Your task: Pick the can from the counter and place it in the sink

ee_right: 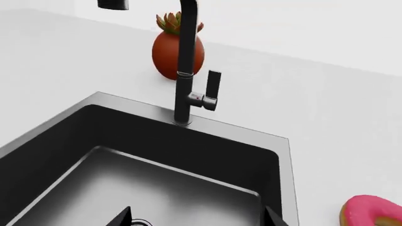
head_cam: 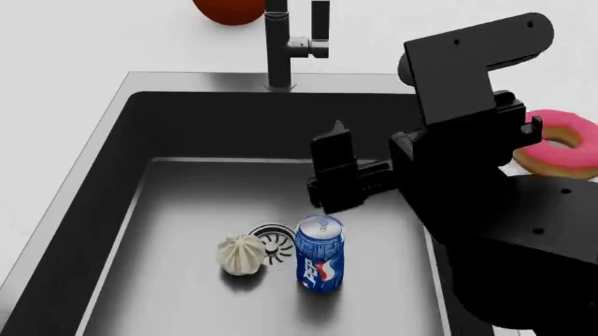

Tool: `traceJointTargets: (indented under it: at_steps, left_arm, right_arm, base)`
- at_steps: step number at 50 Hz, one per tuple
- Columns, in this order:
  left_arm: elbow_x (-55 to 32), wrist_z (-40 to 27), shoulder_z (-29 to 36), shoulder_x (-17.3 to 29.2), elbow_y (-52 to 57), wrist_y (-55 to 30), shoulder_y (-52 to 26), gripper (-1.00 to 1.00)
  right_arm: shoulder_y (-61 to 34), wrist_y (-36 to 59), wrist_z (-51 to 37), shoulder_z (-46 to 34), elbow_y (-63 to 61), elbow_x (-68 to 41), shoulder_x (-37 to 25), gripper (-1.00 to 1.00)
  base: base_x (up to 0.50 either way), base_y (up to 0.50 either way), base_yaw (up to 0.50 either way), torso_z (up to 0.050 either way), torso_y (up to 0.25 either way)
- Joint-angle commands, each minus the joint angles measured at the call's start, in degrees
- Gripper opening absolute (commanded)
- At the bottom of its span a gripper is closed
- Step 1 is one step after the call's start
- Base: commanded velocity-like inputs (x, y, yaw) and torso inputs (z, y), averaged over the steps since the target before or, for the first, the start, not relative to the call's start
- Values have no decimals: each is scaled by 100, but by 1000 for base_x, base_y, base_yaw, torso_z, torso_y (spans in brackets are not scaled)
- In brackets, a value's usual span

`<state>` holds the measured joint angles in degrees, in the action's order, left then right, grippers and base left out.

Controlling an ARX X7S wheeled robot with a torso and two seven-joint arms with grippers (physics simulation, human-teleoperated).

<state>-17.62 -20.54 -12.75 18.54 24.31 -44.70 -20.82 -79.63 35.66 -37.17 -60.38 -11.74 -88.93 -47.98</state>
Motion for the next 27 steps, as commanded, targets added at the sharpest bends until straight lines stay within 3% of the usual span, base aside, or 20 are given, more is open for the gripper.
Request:
traceJointTargets:
  at_steps: [1,5,10,18,27]
  left_arm:
    - [-138,-164,-26,21,483,-514,-90,100]
    - [-149,-150,-52,40,489,-483,-54,100]
    - [-135,-129,-58,56,443,-390,-8,100]
    - [-139,-136,-54,62,466,-355,34,100]
    - [-155,-201,-18,59,538,-458,-14,100]
  right_arm:
    - [992,-1070,-755,620,-3013,-276,-2178,100]
    - [1685,-2202,-450,660,-3851,622,-3208,100]
    - [2516,-3605,-393,106,-4224,1424,-4169,100]
    - [3407,-4975,-525,-769,-4076,2824,-4202,100]
    - [4609,-7586,-961,-1959,-3055,4276,-4202,100]
  base:
    - [0,0,0,0,0]
    - [0,0,0,0,0]
    - [0,0,0,0,0]
    - [0,0,0,0,0]
    - [0,0,0,0,0]
